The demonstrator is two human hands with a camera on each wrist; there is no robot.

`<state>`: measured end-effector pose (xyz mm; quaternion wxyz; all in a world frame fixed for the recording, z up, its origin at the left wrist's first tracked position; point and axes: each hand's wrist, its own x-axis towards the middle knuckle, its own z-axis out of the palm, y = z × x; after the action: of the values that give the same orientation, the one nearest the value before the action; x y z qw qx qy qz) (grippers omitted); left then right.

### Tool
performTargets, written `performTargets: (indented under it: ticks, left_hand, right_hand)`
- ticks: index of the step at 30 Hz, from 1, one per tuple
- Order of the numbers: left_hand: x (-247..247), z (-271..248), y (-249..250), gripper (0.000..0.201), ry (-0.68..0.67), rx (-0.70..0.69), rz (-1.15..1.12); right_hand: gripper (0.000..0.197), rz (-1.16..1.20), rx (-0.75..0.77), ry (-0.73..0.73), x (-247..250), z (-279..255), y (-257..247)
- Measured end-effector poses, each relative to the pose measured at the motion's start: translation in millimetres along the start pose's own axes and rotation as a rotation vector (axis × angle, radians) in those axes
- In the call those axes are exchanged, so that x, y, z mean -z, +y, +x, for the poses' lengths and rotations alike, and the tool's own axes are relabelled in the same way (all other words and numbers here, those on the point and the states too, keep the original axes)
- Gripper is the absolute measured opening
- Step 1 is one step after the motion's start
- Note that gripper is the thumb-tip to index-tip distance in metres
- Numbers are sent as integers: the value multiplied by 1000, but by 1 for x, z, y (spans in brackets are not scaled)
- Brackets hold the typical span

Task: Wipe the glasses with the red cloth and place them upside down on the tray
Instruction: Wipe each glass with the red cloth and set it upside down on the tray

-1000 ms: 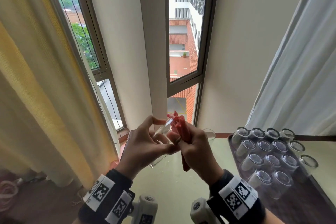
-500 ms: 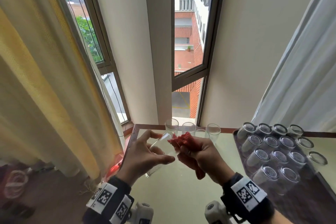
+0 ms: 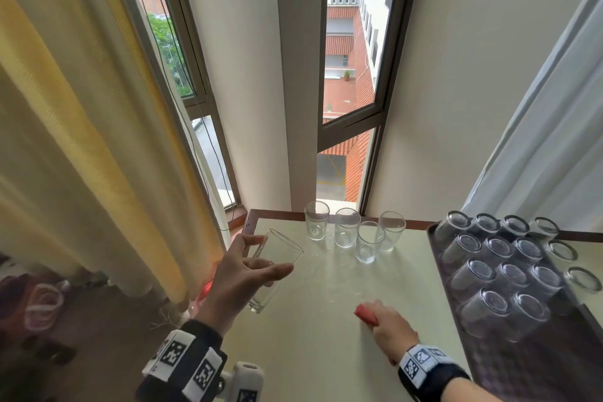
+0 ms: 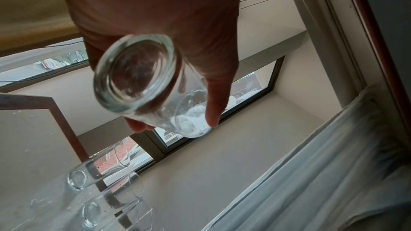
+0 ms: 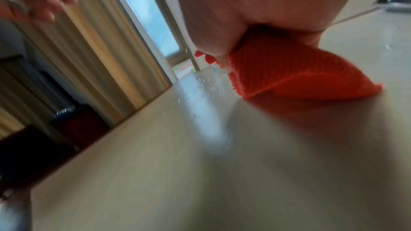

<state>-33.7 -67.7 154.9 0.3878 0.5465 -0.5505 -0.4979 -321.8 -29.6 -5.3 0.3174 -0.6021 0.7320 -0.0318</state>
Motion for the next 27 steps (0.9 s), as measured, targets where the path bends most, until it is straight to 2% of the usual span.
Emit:
performTargets:
  ticks: [3,4,6,7,8,11,14,16,18,21,23,25,27]
  left_hand:
    - [1,-3,0,94,23,3,-9]
    - [1,-3,0,92,25,7,-15]
    - [-1,-5,-3,88,17,15,-32]
    - [-1,-5,-5,84,8,18,-36]
    - [-2,-6,-7,82,-5,23,-35]
    - [-4,-7,-11,87,-52,40,-19]
    - [-13,-8,-12,88,-107,32,-22]
    - [-22,-9,-9,86,-131,16,-24]
    - [-33,-11,-8,85,-146,2,-11]
    - [-51,-13,-7,85,-194,-3,-13]
    - [-67,-15,-5,83,-239,-3,-23]
    - [-86,-17,-5,81,-288,-5,-28]
    - [-106,-19,-7,78,-322,-9,-37]
  right_hand:
    - [64,-155,56,-123,-29,-9,4]
    - [71,-199,69,-102,-38,-14,5]
    - [94,-238,105,75,-53,-17,12]
    - [106,-264,97,111,-55,-17,11]
    - [114,-306,92,88,-57,-17,9]
    - [132,-382,40,-230,-48,-14,5]
    - [120,-349,24,-261,-32,-12,-3]
    - [100,-265,14,-218,-19,-14,-10]
    - [72,-120,8,-111,-4,-16,-17]
    - [46,285,-39,66,15,-24,-25]
    - [44,690,-72,98,30,-37,-32]
    - [49,1055,-104,20,42,-54,-35]
    - [42,1270,-133,-150,53,-73,-33]
